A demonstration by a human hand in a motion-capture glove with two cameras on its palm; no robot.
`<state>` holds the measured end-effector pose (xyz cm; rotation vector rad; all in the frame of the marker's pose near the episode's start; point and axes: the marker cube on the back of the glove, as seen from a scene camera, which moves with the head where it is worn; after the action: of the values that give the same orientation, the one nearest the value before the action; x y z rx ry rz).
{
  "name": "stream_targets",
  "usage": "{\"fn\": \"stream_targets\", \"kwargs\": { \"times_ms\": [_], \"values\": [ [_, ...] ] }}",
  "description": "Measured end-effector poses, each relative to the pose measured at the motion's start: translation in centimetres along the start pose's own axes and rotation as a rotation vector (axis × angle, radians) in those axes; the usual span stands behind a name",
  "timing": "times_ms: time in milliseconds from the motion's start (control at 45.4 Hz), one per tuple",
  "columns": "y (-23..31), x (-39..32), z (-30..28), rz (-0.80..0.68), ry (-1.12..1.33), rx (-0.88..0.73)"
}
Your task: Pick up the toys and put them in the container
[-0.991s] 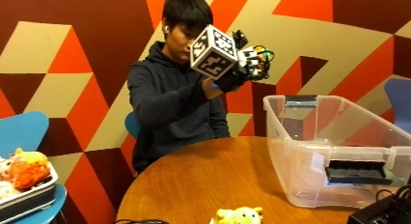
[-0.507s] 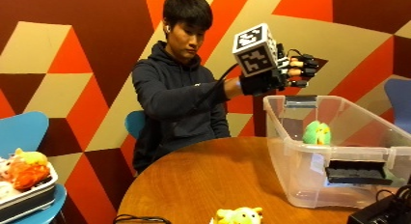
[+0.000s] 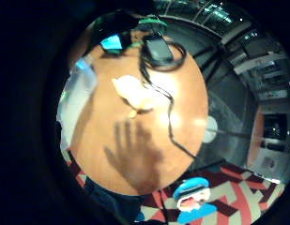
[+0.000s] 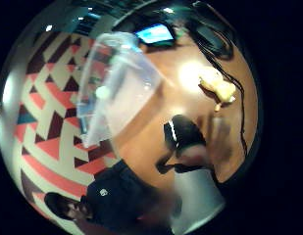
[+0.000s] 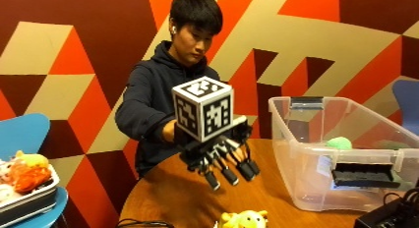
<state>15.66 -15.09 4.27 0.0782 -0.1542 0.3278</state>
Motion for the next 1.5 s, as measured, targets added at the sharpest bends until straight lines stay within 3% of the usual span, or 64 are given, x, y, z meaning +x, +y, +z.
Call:
{"fn": "stream_targets", "kwargs": {
  "times_ms": [352,573,793,991,1256,1366,1498],
  "values": [
    [-5.2,3.8,8.8,0.078,0.224,-0.161],
    [-5.4,2.7,8.9,0.001,0.186,0.012],
    [-2.1,-1.7,4.1,-0.159,-0.165,0.17],
    [4.1,-10.1,-4.4,-0.384,-0.524,0.349],
    [5.9,-20.7,-12.5,-0.553,-0.733,0.573],
    [3.0,-24.4,-10.3,-0.533,-0.677,0.498],
    [-1.3,-26.2,-4.6,-0.438,-0.436,0.153]
  ]
}}
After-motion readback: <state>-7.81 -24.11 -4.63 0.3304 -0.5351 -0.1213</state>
